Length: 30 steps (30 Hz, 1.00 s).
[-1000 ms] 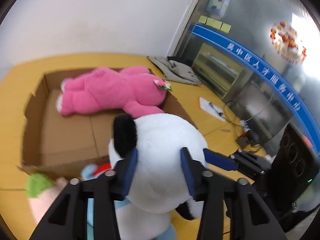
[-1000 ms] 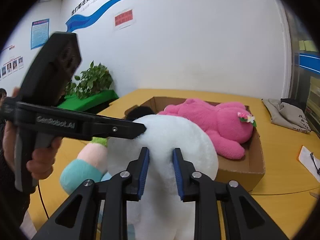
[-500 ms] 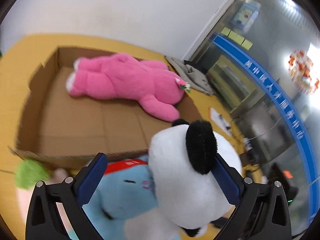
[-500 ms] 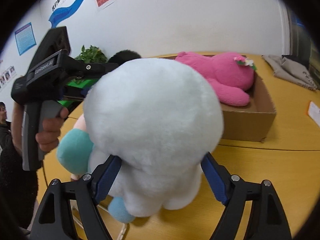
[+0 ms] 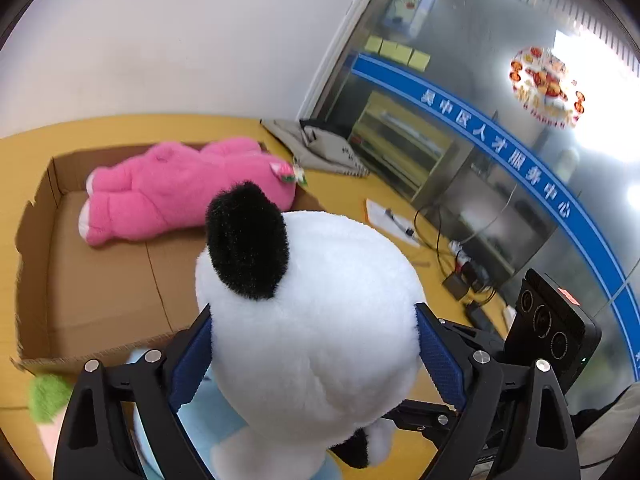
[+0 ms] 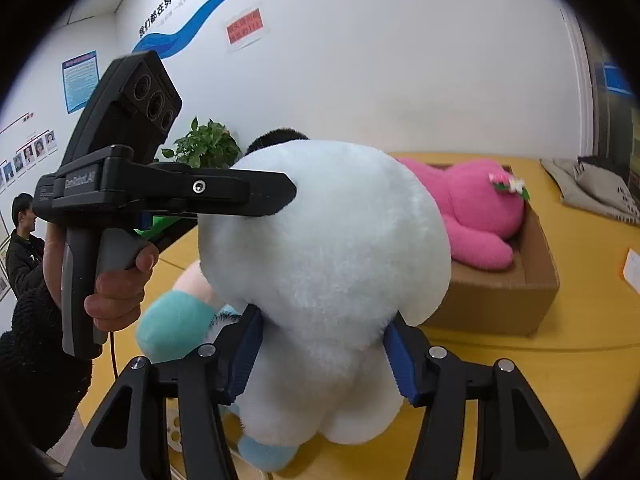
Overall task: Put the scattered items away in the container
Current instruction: 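Lift the white panda with both grippers and carry it over the box, then lower the white panda into the box beside the pink bear and open both grippers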
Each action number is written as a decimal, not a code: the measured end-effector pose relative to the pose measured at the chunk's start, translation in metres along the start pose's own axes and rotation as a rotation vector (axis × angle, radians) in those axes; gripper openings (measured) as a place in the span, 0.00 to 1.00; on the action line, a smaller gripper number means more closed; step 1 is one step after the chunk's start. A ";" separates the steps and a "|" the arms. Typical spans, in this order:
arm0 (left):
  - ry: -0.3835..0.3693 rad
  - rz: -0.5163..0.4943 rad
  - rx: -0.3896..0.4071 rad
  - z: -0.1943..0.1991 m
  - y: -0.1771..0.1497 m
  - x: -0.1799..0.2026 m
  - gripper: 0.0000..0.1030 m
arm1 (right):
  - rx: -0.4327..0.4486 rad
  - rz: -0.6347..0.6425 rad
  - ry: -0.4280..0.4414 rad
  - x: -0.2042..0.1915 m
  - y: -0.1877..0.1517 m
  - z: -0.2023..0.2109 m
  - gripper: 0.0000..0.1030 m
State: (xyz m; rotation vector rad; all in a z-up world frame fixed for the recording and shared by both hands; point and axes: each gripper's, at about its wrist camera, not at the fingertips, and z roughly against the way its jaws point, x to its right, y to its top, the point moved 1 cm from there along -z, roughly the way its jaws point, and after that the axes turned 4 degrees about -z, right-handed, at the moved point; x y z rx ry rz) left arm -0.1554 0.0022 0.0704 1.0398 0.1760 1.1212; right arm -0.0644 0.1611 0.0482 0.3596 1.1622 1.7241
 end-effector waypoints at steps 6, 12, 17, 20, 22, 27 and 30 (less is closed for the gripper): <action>0.090 -0.066 0.067 0.034 0.065 -0.040 0.91 | 0.014 0.070 -0.010 -0.031 0.080 -0.029 0.55; 0.212 -0.003 -0.023 0.015 0.104 -0.148 0.91 | -0.034 -0.028 0.054 -0.039 0.146 -0.123 0.55; 0.302 0.113 -0.211 -0.036 0.069 -0.230 0.91 | -0.214 -0.262 0.082 -0.038 0.124 -0.218 0.55; 0.283 0.148 -0.265 -0.049 0.039 -0.255 0.97 | -0.341 -0.305 0.077 -0.050 0.095 -0.254 0.55; 0.245 0.156 -0.239 -0.041 0.035 -0.259 0.98 | -0.340 -0.250 0.054 -0.062 0.088 -0.253 0.59; 0.288 0.099 -0.188 -0.023 0.044 -0.234 0.96 | -0.263 -0.201 0.082 -0.059 0.104 -0.212 0.61; 0.291 0.068 -0.060 0.008 0.059 -0.220 0.96 | -0.235 -0.157 0.051 -0.056 0.113 -0.202 0.61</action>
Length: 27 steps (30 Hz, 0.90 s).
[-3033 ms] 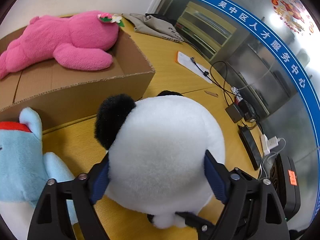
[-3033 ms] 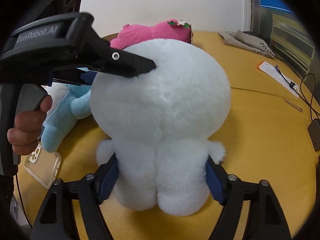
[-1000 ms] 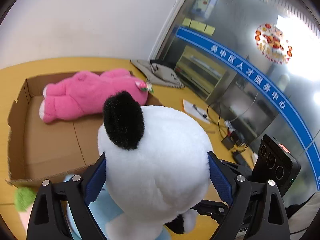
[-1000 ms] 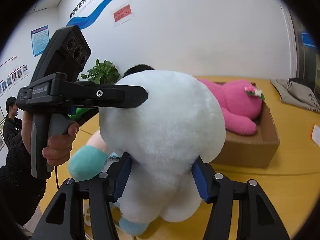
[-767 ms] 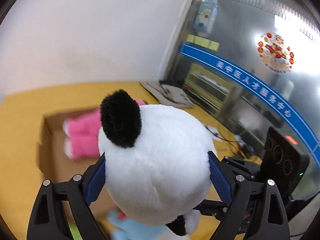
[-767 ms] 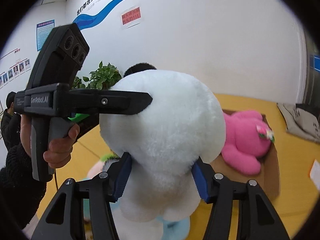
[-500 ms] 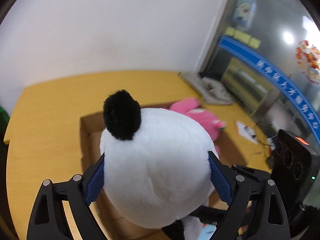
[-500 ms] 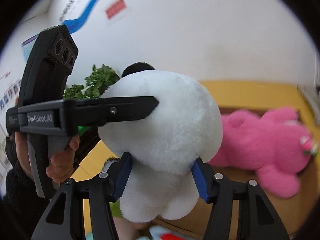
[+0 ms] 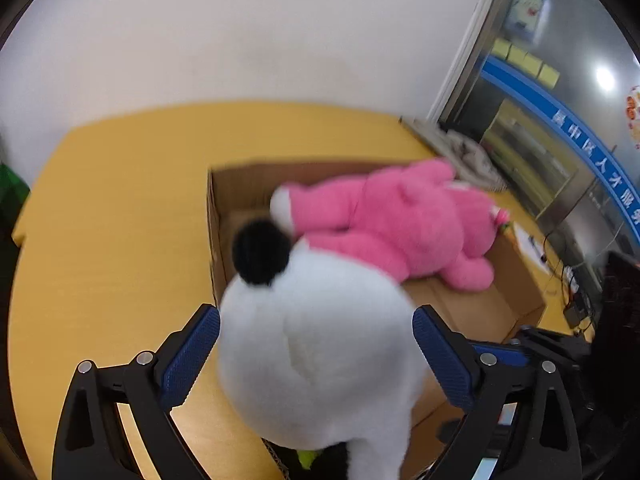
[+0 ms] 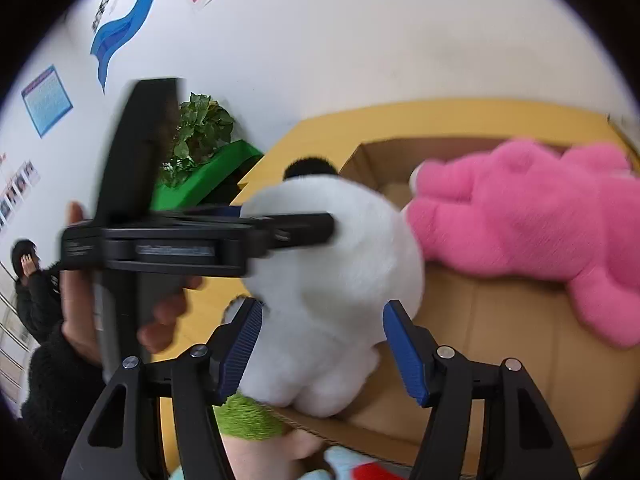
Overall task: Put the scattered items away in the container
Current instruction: 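Lower the white panda into the box beside the pink bear and open both grippers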
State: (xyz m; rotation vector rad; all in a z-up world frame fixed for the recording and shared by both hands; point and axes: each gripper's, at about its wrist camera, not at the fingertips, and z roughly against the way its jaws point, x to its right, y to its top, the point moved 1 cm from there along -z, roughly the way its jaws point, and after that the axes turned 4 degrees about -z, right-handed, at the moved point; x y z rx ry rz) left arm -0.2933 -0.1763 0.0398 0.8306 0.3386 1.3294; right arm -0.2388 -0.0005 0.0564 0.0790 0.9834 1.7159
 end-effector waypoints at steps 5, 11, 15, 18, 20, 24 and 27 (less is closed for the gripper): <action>0.118 -0.065 -0.045 -0.003 0.005 0.012 0.93 | 0.007 -0.018 0.039 0.024 0.018 -0.006 0.63; 0.111 -0.025 -0.114 -0.018 -0.010 -0.005 0.83 | -0.218 0.059 0.210 0.059 0.021 -0.069 0.90; 0.116 -0.046 -0.126 -0.019 -0.012 -0.002 0.72 | -0.295 0.008 0.310 0.053 0.020 -0.086 0.87; 0.105 -0.031 -0.128 -0.014 -0.012 0.000 0.68 | -0.273 -0.002 0.292 0.042 0.018 -0.080 0.68; 0.065 -0.015 -0.115 -0.008 -0.011 0.002 0.66 | -0.241 -0.005 0.276 0.038 0.016 -0.065 0.57; -0.037 -0.052 -0.068 0.001 -0.005 0.021 0.63 | -0.191 0.036 0.143 0.034 0.015 -0.032 0.55; 0.001 -0.012 -0.112 -0.020 -0.002 0.011 0.64 | -0.181 0.052 0.049 0.035 0.024 -0.027 0.56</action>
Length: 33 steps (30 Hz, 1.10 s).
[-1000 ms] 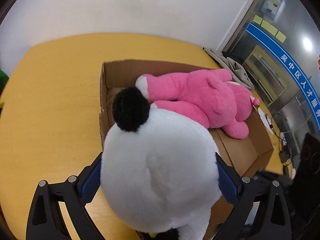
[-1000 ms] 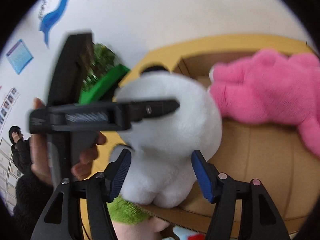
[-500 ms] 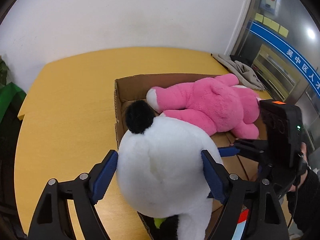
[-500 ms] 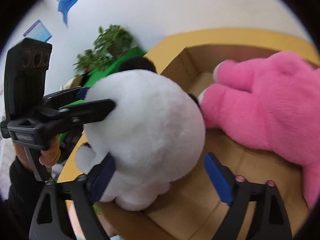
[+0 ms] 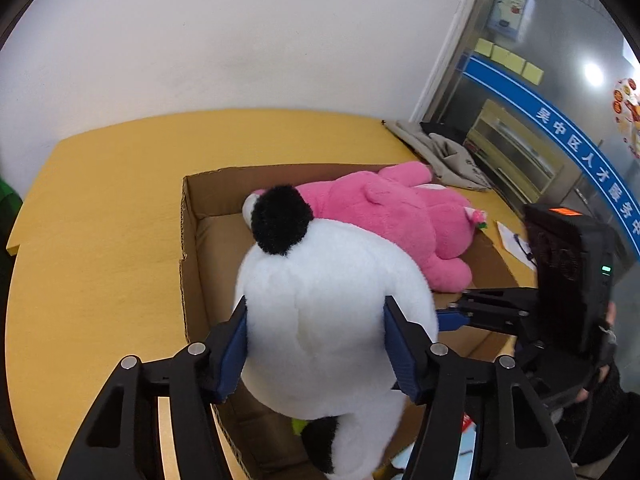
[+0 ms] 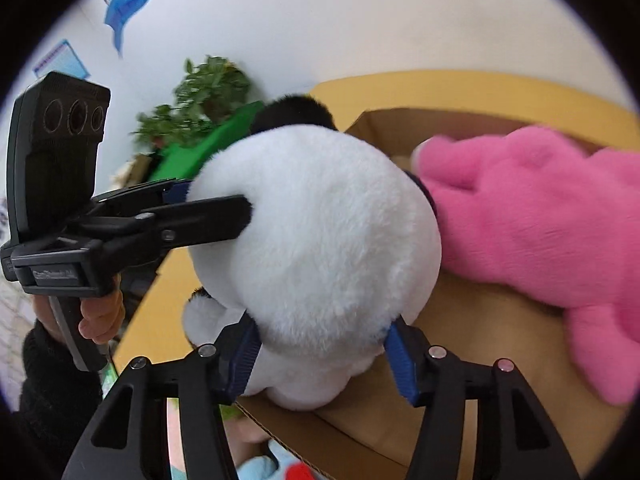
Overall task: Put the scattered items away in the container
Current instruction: 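Lower the white panda into the box beside the pink bear and open both grippers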
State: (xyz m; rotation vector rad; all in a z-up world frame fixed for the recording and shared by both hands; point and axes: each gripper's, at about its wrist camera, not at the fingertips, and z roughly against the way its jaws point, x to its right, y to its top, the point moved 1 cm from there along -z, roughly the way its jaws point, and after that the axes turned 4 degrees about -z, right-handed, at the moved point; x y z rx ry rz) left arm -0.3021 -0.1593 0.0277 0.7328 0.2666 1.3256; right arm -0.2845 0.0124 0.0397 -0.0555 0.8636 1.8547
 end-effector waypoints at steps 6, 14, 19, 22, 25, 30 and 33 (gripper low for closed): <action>0.218 0.050 -0.058 -0.013 -0.011 -0.031 0.79 | -0.078 -0.126 0.079 0.006 0.004 -0.038 0.64; 0.363 -0.084 -0.060 -0.007 -0.009 -0.007 0.75 | 0.035 -0.076 0.040 0.001 0.004 0.002 0.69; 0.319 -0.082 -0.069 -0.008 -0.013 -0.009 0.53 | -0.077 -0.181 0.105 0.041 0.022 -0.043 0.87; 0.270 -0.078 -0.086 -0.014 -0.016 -0.011 0.26 | -0.122 -0.185 0.155 0.040 0.028 -0.064 0.89; 0.283 -0.066 -0.082 -0.016 -0.016 -0.012 0.23 | -0.084 -0.172 0.162 0.030 0.030 -0.065 0.69; 0.140 -0.055 -0.062 -0.007 -0.016 -0.002 0.08 | -0.021 -0.183 0.170 0.030 0.019 -0.043 0.53; 0.171 -0.112 -0.072 -0.017 -0.016 0.008 0.03 | -0.010 -0.196 0.108 0.025 0.010 -0.022 0.53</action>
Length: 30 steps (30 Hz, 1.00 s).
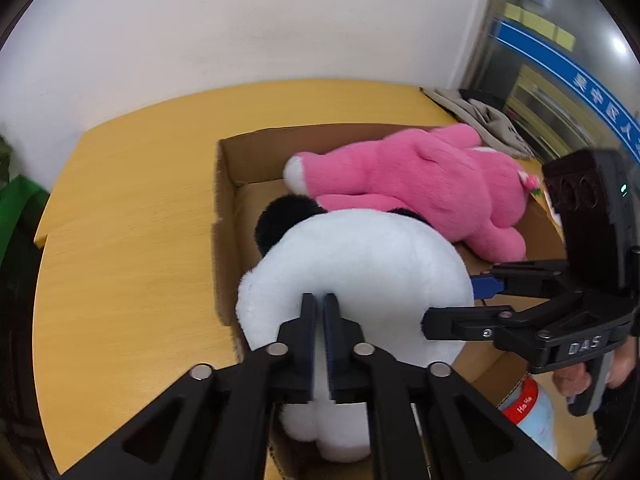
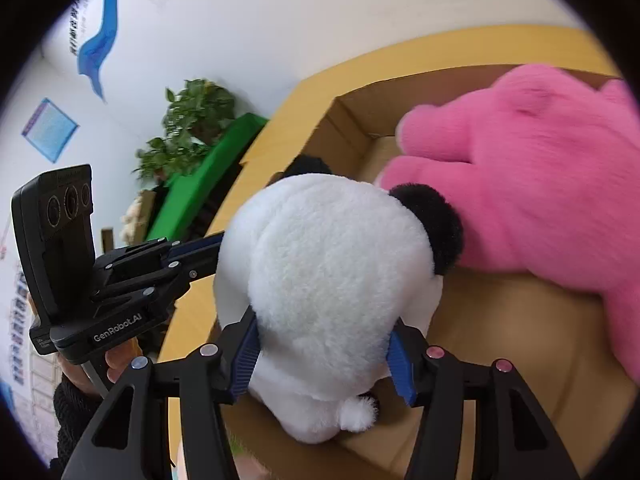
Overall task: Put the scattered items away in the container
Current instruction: 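Lower the white panda into the box beside the pink bear and open both grippers, then move both grippers back toward the light-blue bear with the red headband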
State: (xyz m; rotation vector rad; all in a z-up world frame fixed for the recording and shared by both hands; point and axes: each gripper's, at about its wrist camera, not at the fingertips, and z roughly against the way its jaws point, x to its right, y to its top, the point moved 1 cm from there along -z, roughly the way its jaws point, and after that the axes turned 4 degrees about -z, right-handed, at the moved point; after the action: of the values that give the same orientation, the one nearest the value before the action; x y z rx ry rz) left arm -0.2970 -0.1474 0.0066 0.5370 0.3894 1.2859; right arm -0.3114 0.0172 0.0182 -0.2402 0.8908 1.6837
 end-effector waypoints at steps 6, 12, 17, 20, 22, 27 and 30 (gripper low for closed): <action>0.072 0.075 -0.044 -0.020 -0.003 -0.016 0.03 | 0.000 -0.036 -0.038 -0.001 0.001 -0.008 0.64; 0.108 0.148 -0.012 0.021 -0.021 -0.020 0.37 | 0.000 0.080 -0.097 -0.013 -0.018 0.024 0.83; 0.146 0.088 0.095 0.089 -0.066 0.022 0.86 | 0.151 0.128 -0.072 -0.005 -0.065 0.117 0.87; 0.129 0.088 0.117 0.117 -0.098 0.054 0.92 | 0.212 0.126 -0.117 0.005 -0.098 0.156 0.88; 0.102 0.101 0.124 0.127 -0.116 0.072 0.92 | 0.232 0.103 -0.135 0.014 -0.125 0.175 0.88; 0.042 0.156 0.114 0.129 -0.160 0.116 0.92 | 0.247 0.054 -0.138 0.028 -0.193 0.200 0.88; 0.019 0.206 0.084 0.120 -0.179 0.135 0.92 | 0.206 0.051 -0.160 0.030 -0.225 0.196 0.89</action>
State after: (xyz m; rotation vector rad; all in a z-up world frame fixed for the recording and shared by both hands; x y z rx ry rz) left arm -0.0547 -0.0695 0.0042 0.6490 0.4139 1.4781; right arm -0.0616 0.1814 0.0396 0.0562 0.9474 1.6192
